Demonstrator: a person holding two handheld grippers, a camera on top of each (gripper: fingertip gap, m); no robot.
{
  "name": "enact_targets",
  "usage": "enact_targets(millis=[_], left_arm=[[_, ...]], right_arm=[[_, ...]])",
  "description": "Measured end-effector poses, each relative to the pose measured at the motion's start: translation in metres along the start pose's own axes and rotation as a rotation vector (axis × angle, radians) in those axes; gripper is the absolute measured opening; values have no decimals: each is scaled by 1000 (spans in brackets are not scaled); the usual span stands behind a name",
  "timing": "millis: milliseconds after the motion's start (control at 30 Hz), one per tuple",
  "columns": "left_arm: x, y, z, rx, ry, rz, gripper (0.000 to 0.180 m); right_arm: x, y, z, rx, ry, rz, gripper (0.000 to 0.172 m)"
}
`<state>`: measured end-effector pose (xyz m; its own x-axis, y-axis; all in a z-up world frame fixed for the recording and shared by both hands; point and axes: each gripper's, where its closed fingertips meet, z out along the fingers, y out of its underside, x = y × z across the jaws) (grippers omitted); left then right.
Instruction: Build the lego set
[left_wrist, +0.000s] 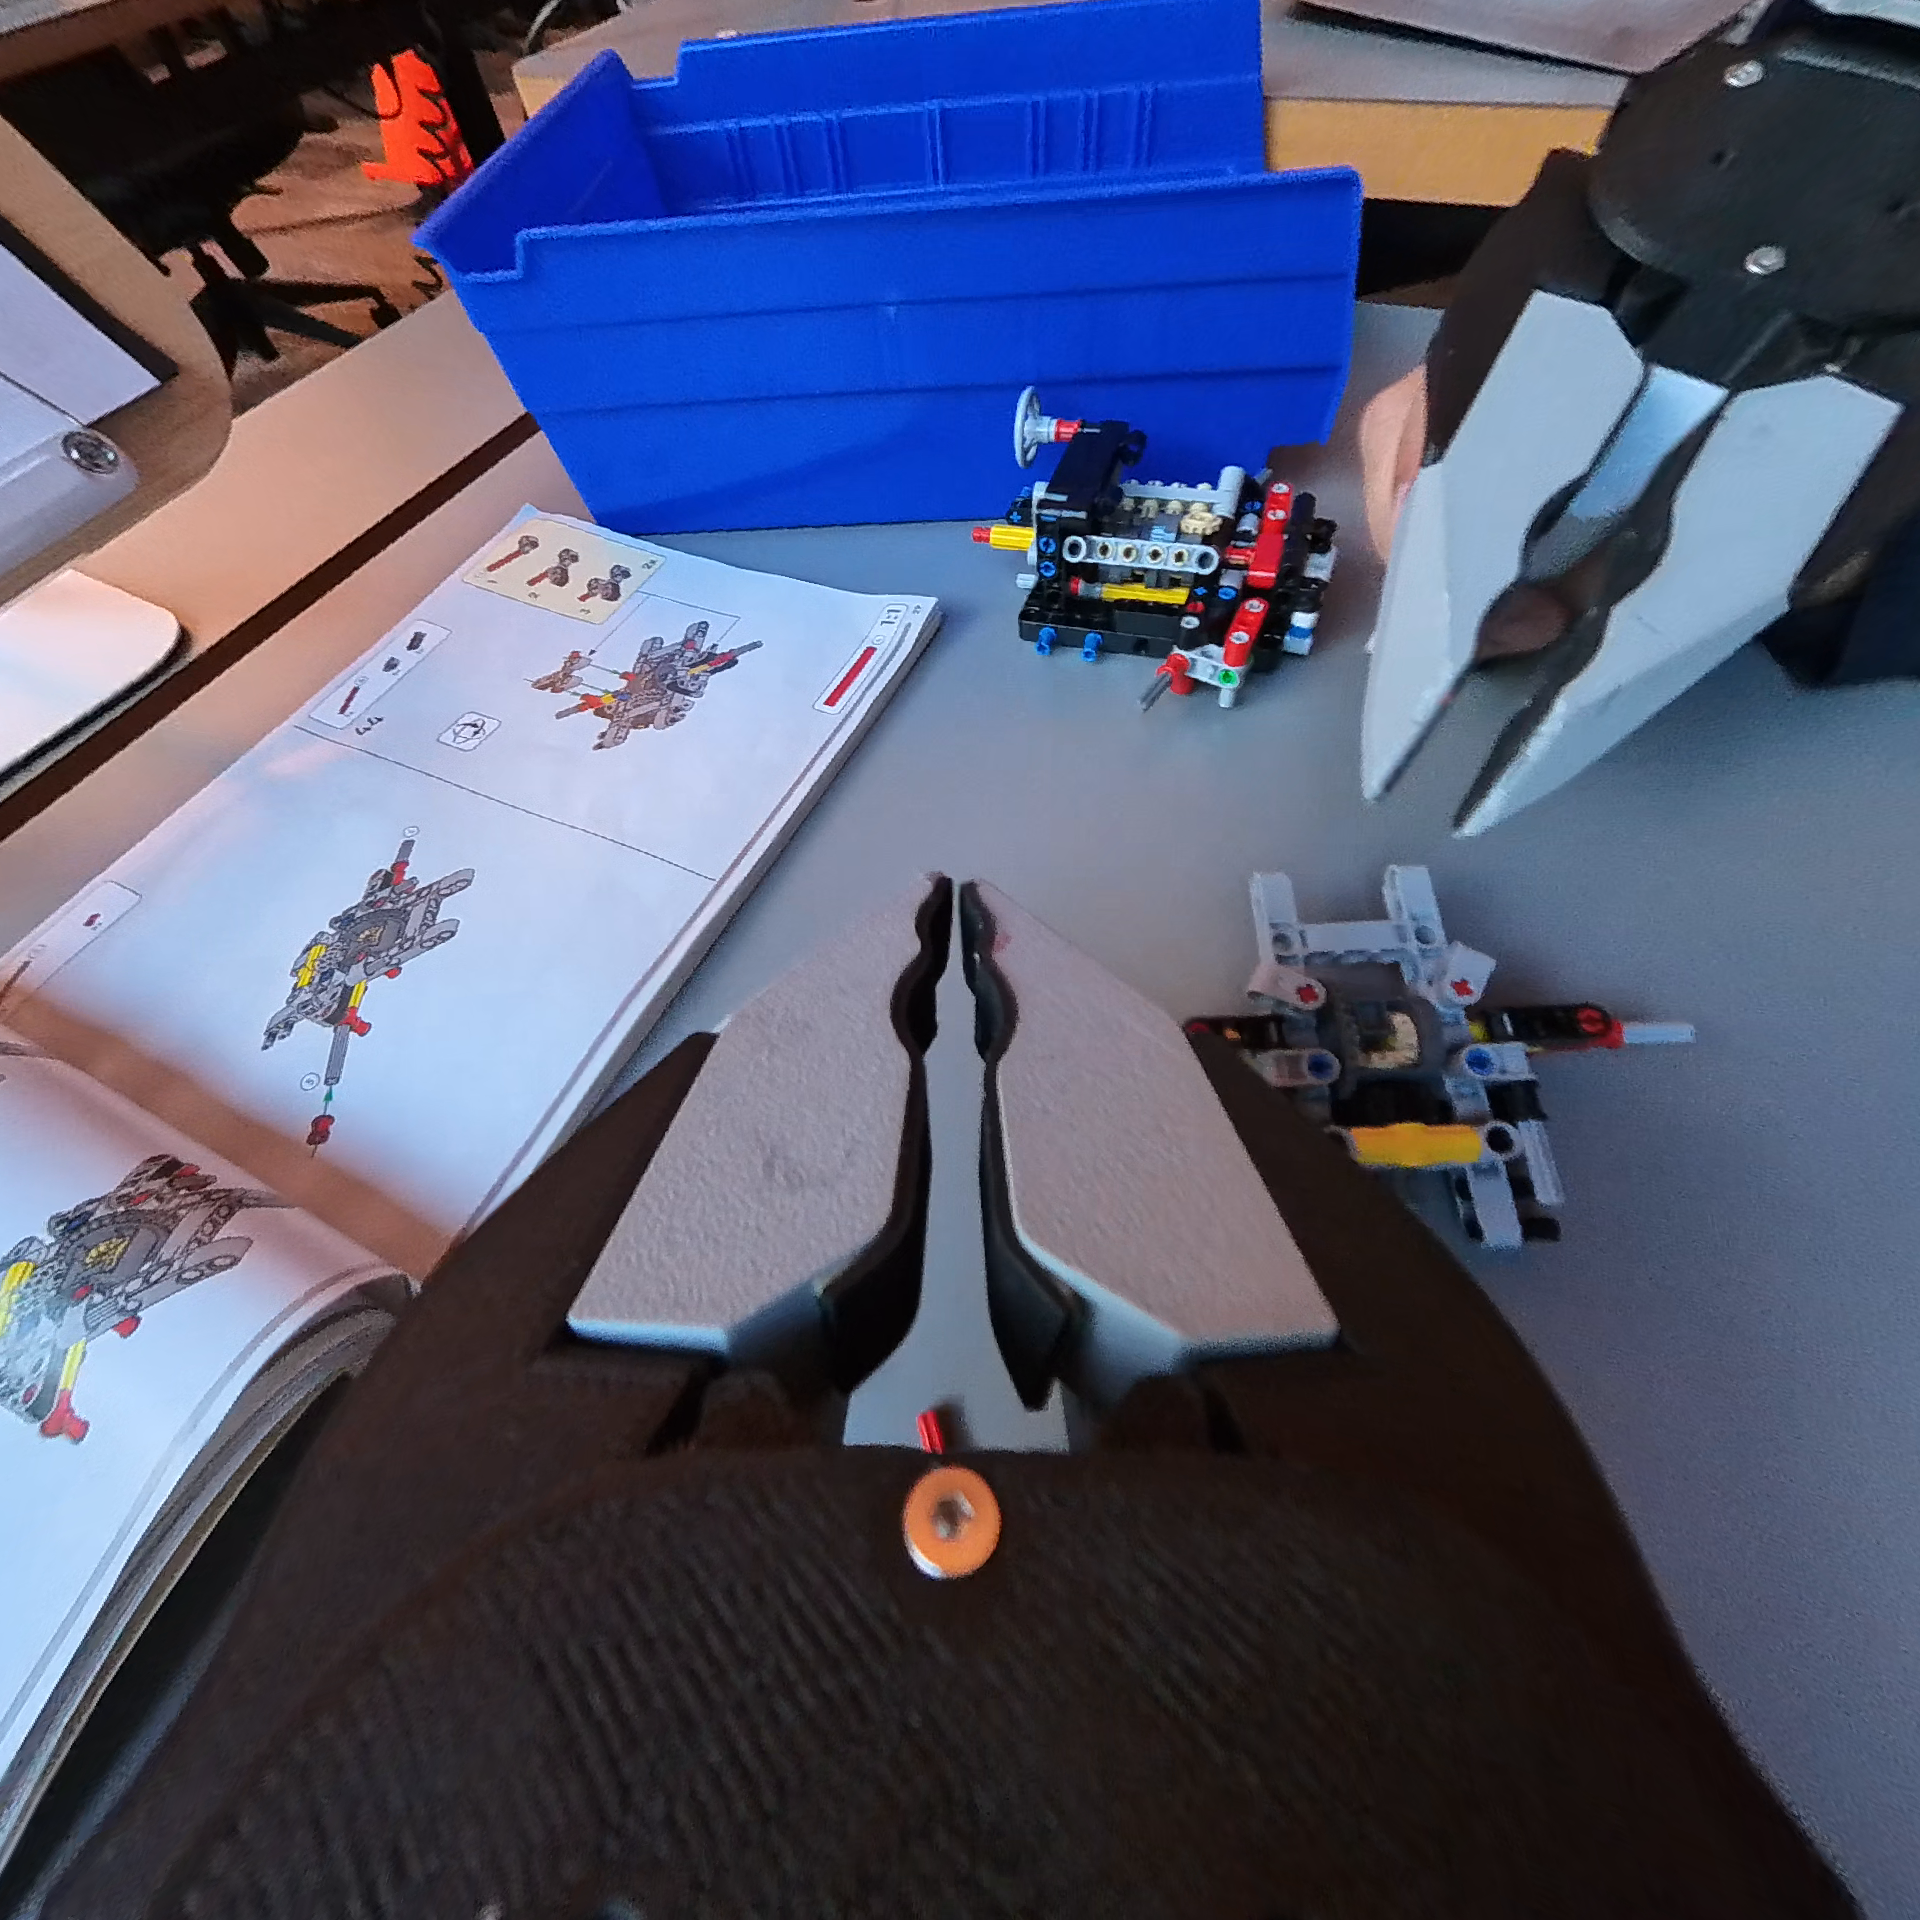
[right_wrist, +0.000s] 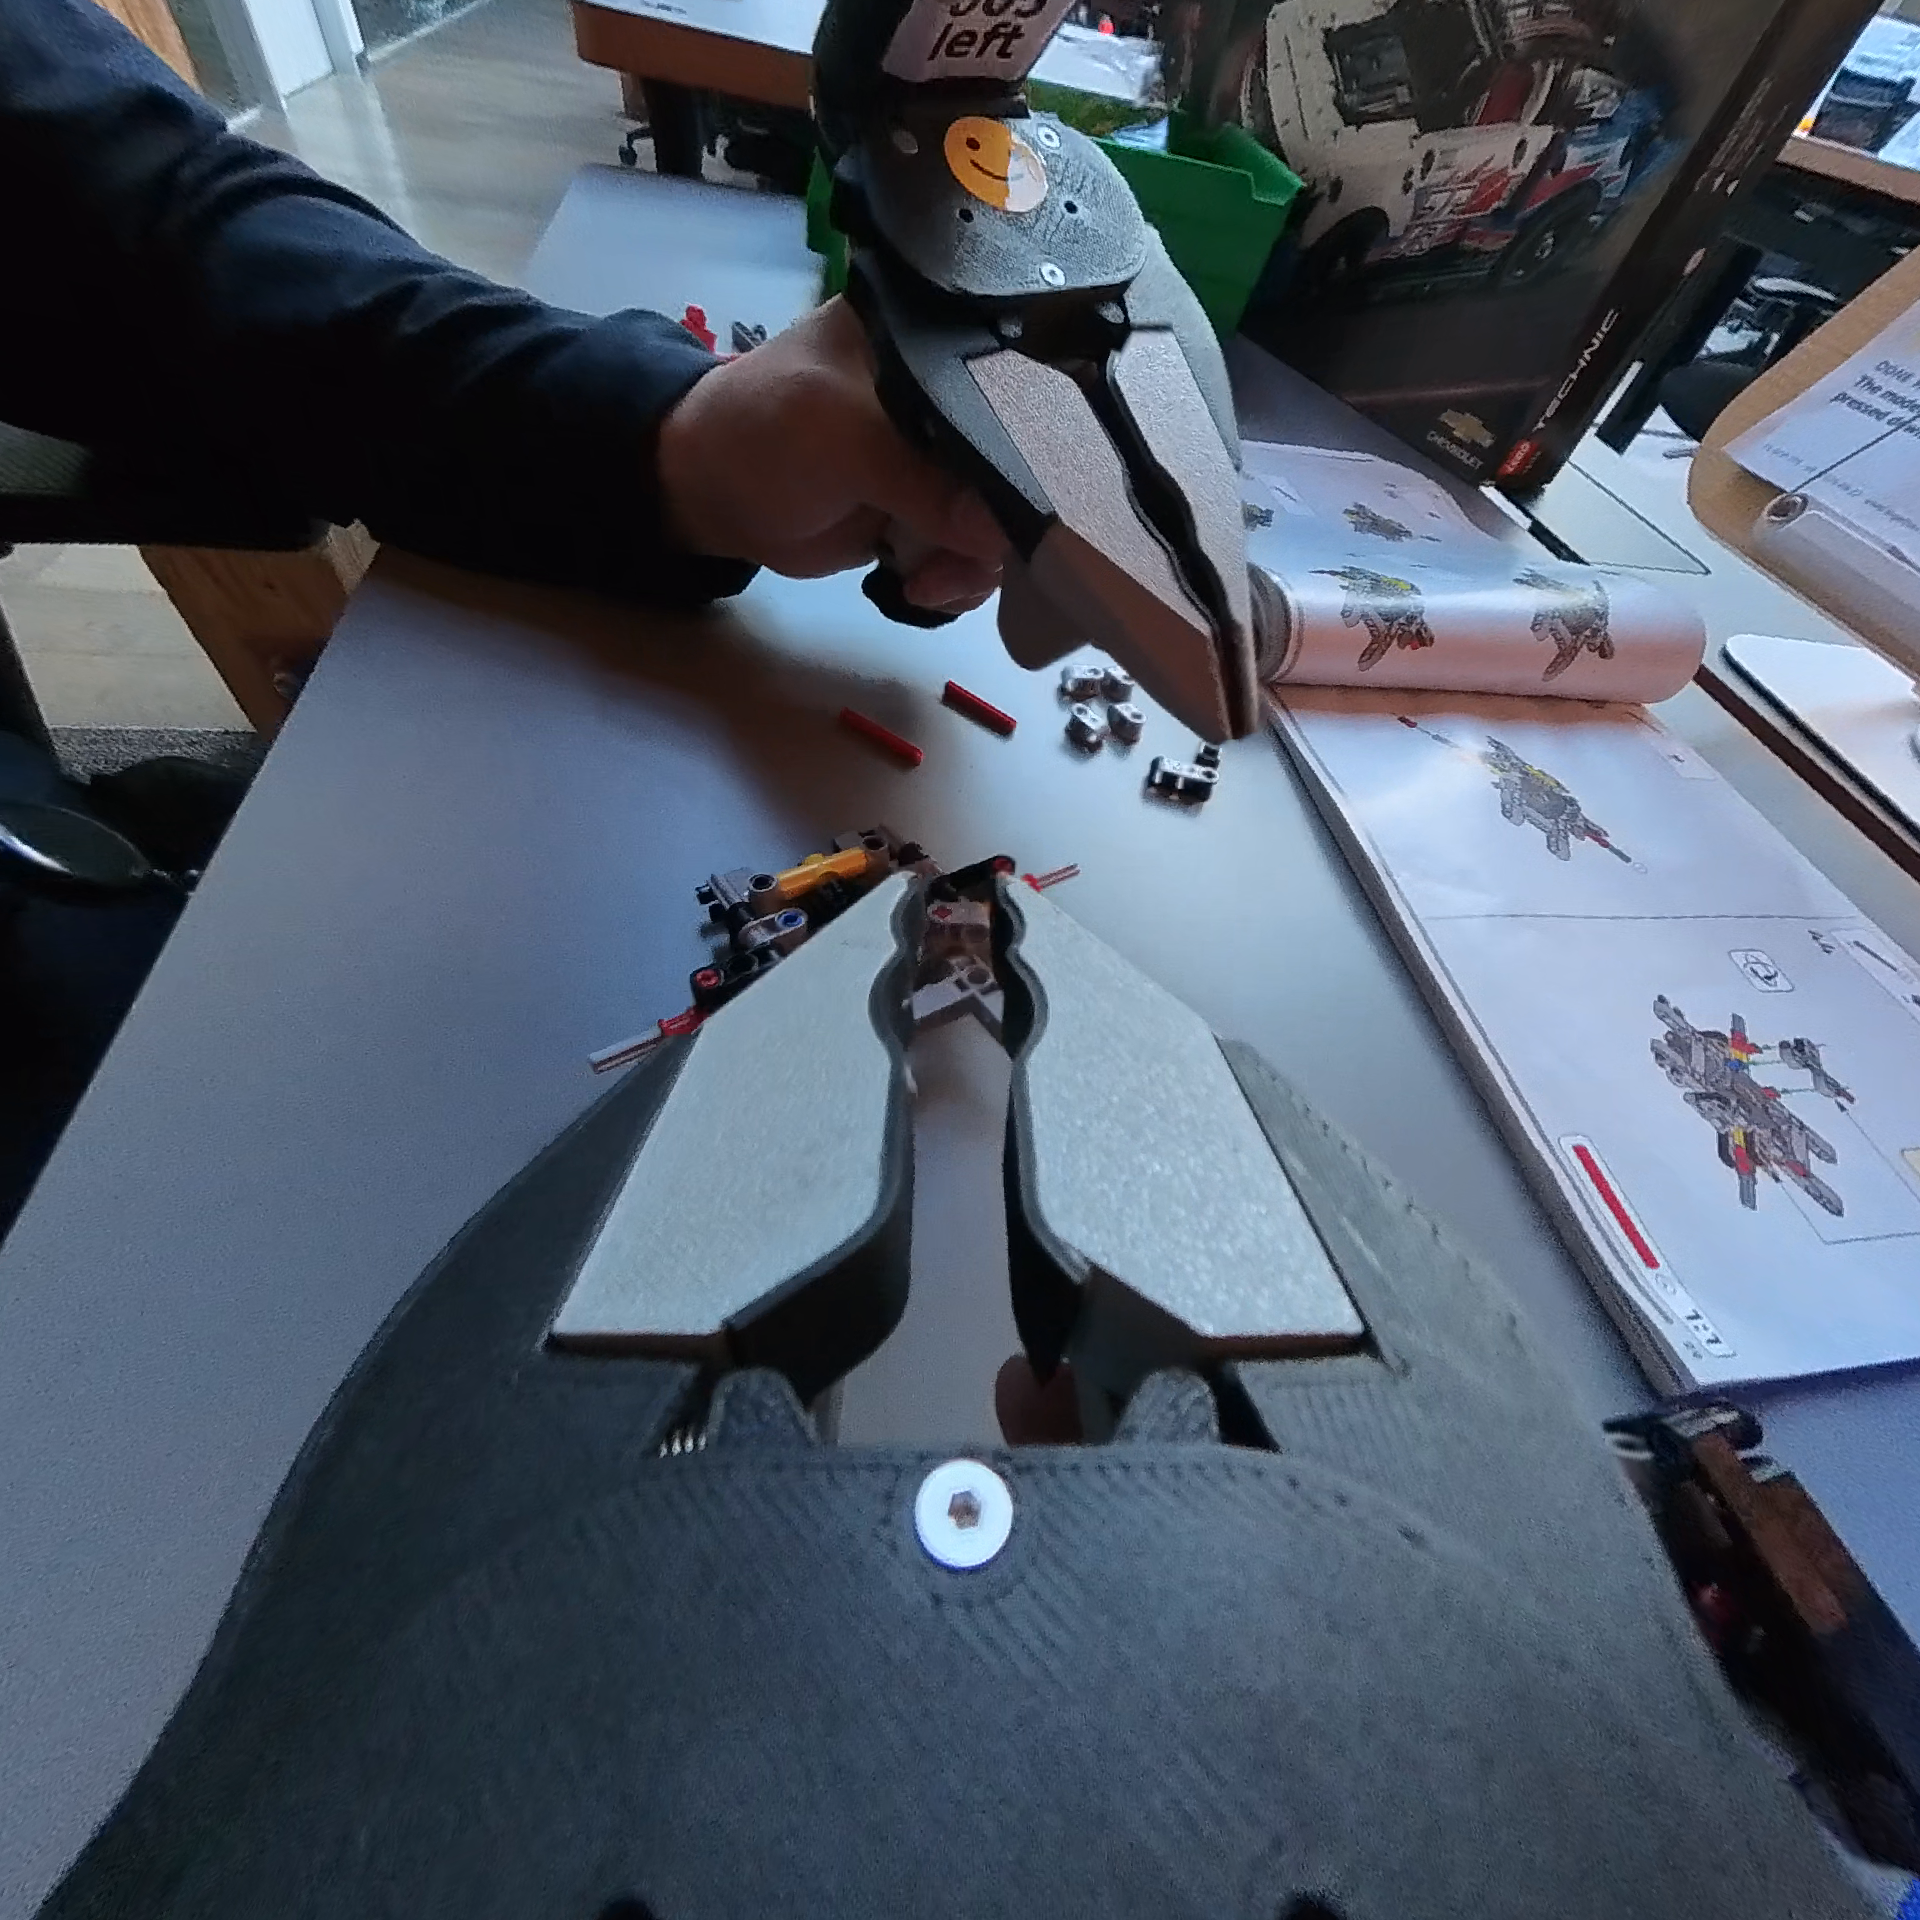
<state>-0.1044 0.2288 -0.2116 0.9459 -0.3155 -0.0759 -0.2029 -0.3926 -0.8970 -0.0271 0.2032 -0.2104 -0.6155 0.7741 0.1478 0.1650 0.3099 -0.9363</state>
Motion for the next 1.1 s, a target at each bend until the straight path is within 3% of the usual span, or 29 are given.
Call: enact_targets(millis=[133, 367, 467, 600, 700, 1100], left_arm=[[23, 10, -14, -22, 83, 74, 0], [106, 44, -42, -96, 366, 244, 0], [115, 68, -31, -230, 334, 308, 12], [115, 69, -23, -251, 292, 322, 6], [111, 70, -22, -267, 288, 279, 0], [88, 46, -20, -137, 169, 274, 0]], right_arm=[[-3, 5, -7, -22, 21, -8, 11], [-19, 20, -9, -113, -32, -34, 23], [-25, 32, -2, -198, -56, -64, 22], [-30, 46, 6, -297, -87, -92, 5], [-27, 48, 10, -319, -76, -89, 4], [-24, 39, 19, -291, -115, 41, 0]])
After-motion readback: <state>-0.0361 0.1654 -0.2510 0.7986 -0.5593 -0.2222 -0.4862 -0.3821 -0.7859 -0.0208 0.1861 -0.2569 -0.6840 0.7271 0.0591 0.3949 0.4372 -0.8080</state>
